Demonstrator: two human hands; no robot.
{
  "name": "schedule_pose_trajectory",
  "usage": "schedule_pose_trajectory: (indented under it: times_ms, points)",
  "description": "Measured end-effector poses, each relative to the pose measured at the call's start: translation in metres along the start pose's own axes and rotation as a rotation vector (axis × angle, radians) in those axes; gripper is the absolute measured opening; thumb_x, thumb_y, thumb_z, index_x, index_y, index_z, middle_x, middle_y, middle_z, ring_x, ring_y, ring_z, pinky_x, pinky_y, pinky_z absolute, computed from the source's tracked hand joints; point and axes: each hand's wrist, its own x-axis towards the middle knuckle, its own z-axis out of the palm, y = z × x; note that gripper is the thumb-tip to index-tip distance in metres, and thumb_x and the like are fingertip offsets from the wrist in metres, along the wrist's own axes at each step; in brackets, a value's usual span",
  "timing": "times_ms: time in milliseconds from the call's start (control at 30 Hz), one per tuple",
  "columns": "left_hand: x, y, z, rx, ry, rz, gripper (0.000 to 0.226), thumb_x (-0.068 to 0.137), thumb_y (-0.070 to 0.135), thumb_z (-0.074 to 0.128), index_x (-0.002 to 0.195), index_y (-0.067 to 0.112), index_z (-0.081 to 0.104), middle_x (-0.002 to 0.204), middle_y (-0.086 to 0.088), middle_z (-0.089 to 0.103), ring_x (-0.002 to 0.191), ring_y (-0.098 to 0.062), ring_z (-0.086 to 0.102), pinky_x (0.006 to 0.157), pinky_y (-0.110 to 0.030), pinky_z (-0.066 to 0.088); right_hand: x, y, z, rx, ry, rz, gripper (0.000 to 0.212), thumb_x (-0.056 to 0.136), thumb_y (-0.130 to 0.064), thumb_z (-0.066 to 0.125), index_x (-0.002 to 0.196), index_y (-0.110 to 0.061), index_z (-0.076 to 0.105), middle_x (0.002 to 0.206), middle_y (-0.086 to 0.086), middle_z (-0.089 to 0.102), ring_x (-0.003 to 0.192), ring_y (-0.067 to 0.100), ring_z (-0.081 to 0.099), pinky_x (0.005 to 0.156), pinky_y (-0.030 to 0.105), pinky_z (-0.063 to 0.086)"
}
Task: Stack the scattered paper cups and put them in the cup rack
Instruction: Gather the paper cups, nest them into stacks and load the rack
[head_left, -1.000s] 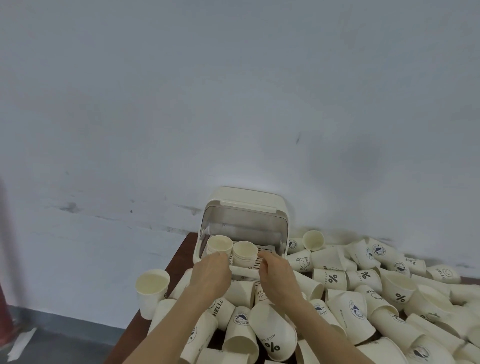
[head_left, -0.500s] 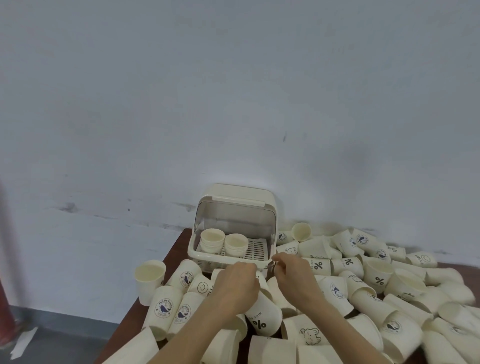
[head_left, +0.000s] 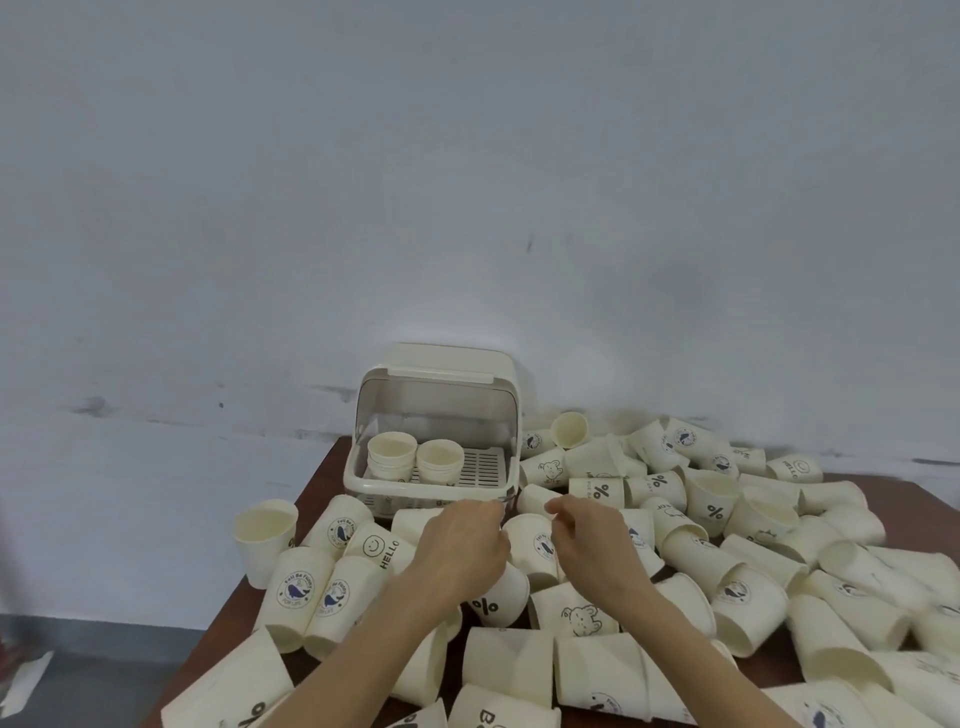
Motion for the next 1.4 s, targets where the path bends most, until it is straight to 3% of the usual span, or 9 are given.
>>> schedule_pose_trajectory:
  times_ms: [133, 367, 567, 633, 733, 833, 1067, 1267, 1400]
  points:
    - [0.000, 0.005, 0.003, 0.005, -0.012, -0.009, 0.033, 0.097, 0.031, 0.041, 0.124, 0.018, 0.055, 0.116, -0.003, 0.063, 0.109, -0.023, 0.055, 0.089, -0.040, 0.049, -0.007, 0.006, -0.001, 0.010, -0.018, 0.031, 0.032, 0.095, -0.012, 0.044, 0.120, -0.016, 0.064, 0.108, 0.004, 0.066, 0.101, 0.017, 0.059, 0.088, 0.030, 0.048]
    - [0.001, 0.013, 0.010, -0.025, -0.025, 0.008, 0.029, 0.096, 0.030, 0.042, 0.119, 0.019, 0.056, 0.117, 0.000, 0.061, 0.111, -0.023, 0.053, 0.088, -0.039, 0.047, -0.019, 0.015, -0.009, 0.031, 0.001, 0.025, 0.028, 0.094, -0.010, 0.045, 0.112, -0.016, 0.065, 0.084, -0.008, 0.061, 0.075, -0.001, 0.052, 0.062, 0.006, 0.035]
    - [0.003, 0.026, 0.015, 0.023, -0.044, 0.042, 0.030, 0.096, 0.030, 0.041, 0.120, 0.019, 0.057, 0.112, 0.001, 0.065, 0.113, -0.023, 0.053, 0.101, -0.043, 0.039, -0.027, 0.022, -0.021, 0.010, 0.026, 0.041, 0.028, 0.094, -0.009, 0.045, 0.114, -0.014, 0.065, 0.096, 0.001, 0.070, 0.088, 0.012, 0.062, 0.081, 0.028, 0.049]
    - [0.006, 0.030, 0.018, 0.022, -0.059, 0.043, 0.030, 0.095, 0.031, 0.041, 0.118, 0.020, 0.058, 0.107, 0.003, 0.066, 0.110, -0.022, 0.055, 0.103, -0.047, 0.037, -0.029, 0.027, -0.023, 0.004, 0.041, 0.053, 0.029, 0.094, -0.010, 0.046, 0.113, -0.016, 0.067, 0.096, -0.001, 0.070, 0.088, 0.012, 0.062, 0.082, 0.028, 0.048]
    - [0.012, 0.038, 0.020, 0.031, -0.044, 0.086, 0.031, 0.096, 0.032, 0.041, 0.119, 0.019, 0.057, 0.104, 0.003, 0.066, 0.107, -0.020, 0.057, 0.088, -0.038, 0.044, -0.030, 0.034, -0.027, 0.003, 0.052, 0.074, 0.031, 0.095, -0.013, 0.046, 0.117, -0.016, 0.067, 0.102, -0.002, 0.070, 0.093, 0.011, 0.062, 0.084, 0.026, 0.047]
    - [0.019, 0.050, 0.015, 0.053, -0.025, 0.121, 0.029, 0.098, 0.031, 0.040, 0.119, 0.019, 0.056, 0.109, 0.002, 0.064, 0.108, -0.020, 0.055, 0.075, -0.033, 0.038, -0.031, 0.040, -0.035, 0.008, 0.063, 0.092, 0.031, 0.096, -0.012, 0.046, 0.120, -0.014, 0.065, 0.109, 0.000, 0.070, 0.099, 0.012, 0.062, 0.088, 0.023, 0.046]
    - [0.042, 0.076, 0.021, 0.081, -0.057, 0.202, 0.023, 0.093, 0.025, 0.043, 0.109, 0.017, 0.059, 0.103, -0.002, 0.064, 0.099, -0.023, 0.058, 0.077, -0.037, 0.050, -0.025, 0.058, -0.042, 0.060, 0.109, 0.162, 0.029, 0.094, -0.012, 0.049, 0.117, -0.016, 0.067, 0.107, -0.001, 0.070, 0.096, 0.009, 0.062, 0.083, 0.016, 0.043]
    - [0.084, 0.100, 0.032, 0.178, -0.108, 0.264, 0.009, 0.092, 0.018, 0.043, 0.085, 0.016, 0.047, 0.095, -0.006, 0.060, 0.086, -0.026, 0.059, 0.063, -0.033, 0.040, -0.019, 0.075, -0.046, 0.074, 0.146, 0.175, 0.029, 0.094, -0.014, 0.049, 0.117, -0.017, 0.067, 0.107, -0.004, 0.071, 0.098, 0.007, 0.062, 0.089, 0.021, 0.047]
    - [0.120, 0.112, 0.048, 0.213, -0.111, 0.257, 0.006, 0.092, 0.015, 0.043, 0.091, 0.013, 0.048, 0.099, -0.009, 0.057, 0.090, -0.029, 0.058, 0.065, -0.035, 0.037, -0.011, 0.087, -0.055, 0.112, 0.186, 0.198, 0.029, 0.094, -0.012, 0.049, 0.117, -0.017, 0.067, 0.102, -0.004, 0.071, 0.094, 0.005, 0.063, 0.087, 0.020, 0.048]
